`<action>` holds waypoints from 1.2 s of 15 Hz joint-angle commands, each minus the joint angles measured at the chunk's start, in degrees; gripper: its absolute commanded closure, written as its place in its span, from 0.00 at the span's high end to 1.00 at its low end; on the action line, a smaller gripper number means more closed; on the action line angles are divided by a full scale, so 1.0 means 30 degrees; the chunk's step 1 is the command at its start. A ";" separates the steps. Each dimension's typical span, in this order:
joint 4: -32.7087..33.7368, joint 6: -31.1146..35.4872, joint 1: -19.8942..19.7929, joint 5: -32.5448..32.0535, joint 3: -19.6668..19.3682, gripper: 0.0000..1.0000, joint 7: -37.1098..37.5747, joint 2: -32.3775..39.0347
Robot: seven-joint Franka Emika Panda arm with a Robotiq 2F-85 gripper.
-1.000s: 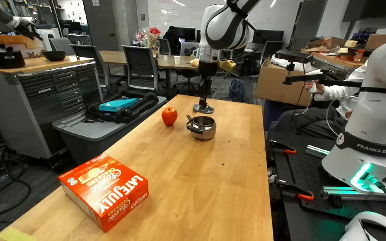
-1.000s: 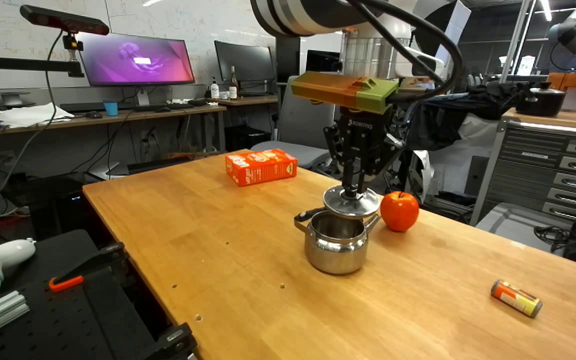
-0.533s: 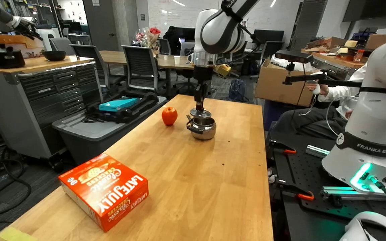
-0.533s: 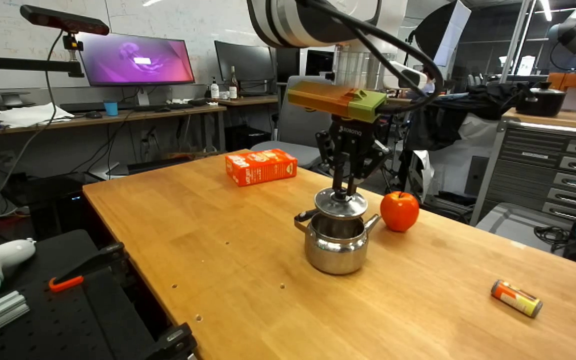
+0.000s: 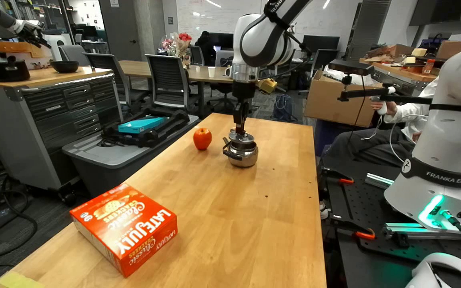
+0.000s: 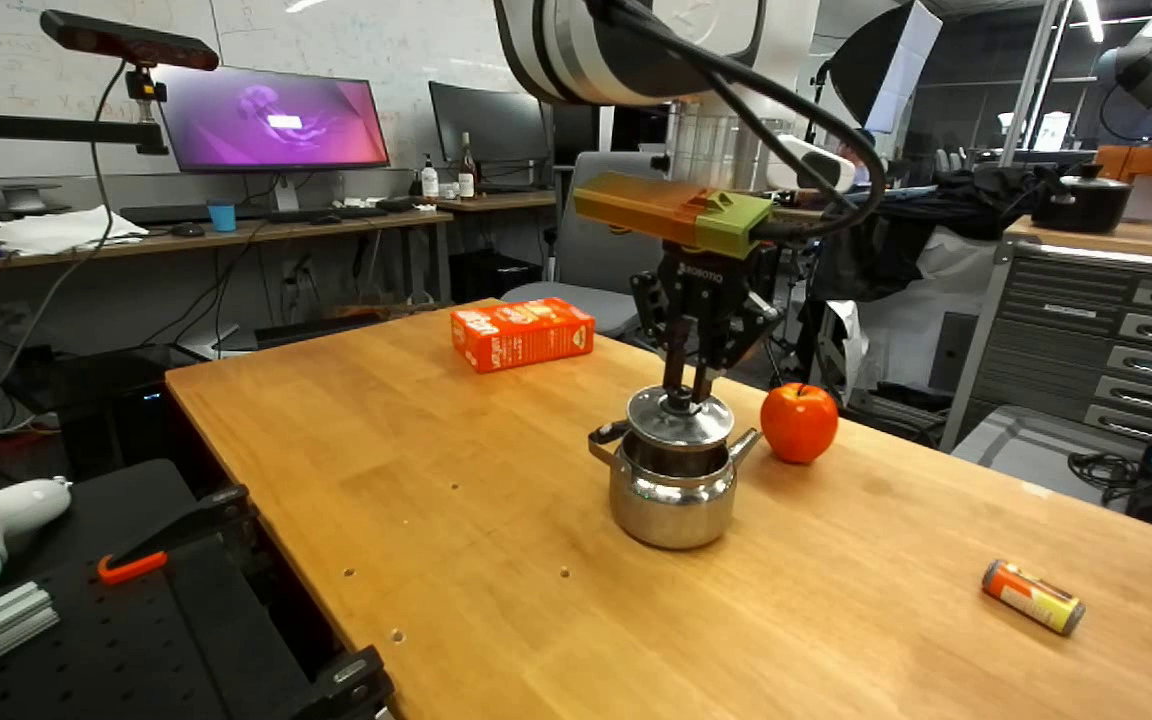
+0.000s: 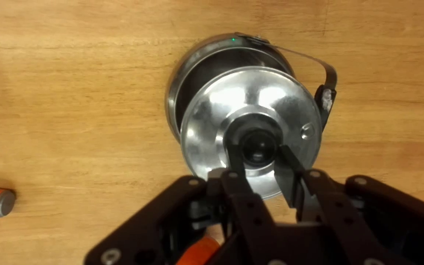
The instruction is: Cover the the silver pot with the silver lid
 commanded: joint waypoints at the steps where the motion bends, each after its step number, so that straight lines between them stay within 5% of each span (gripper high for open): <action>1: 0.0045 0.0010 -0.0185 0.0043 -0.0091 0.07 -0.0224 0.0115; 18: 0.0680 -0.0576 -0.0695 0.0094 -0.0012 0.07 -0.0492 0.0832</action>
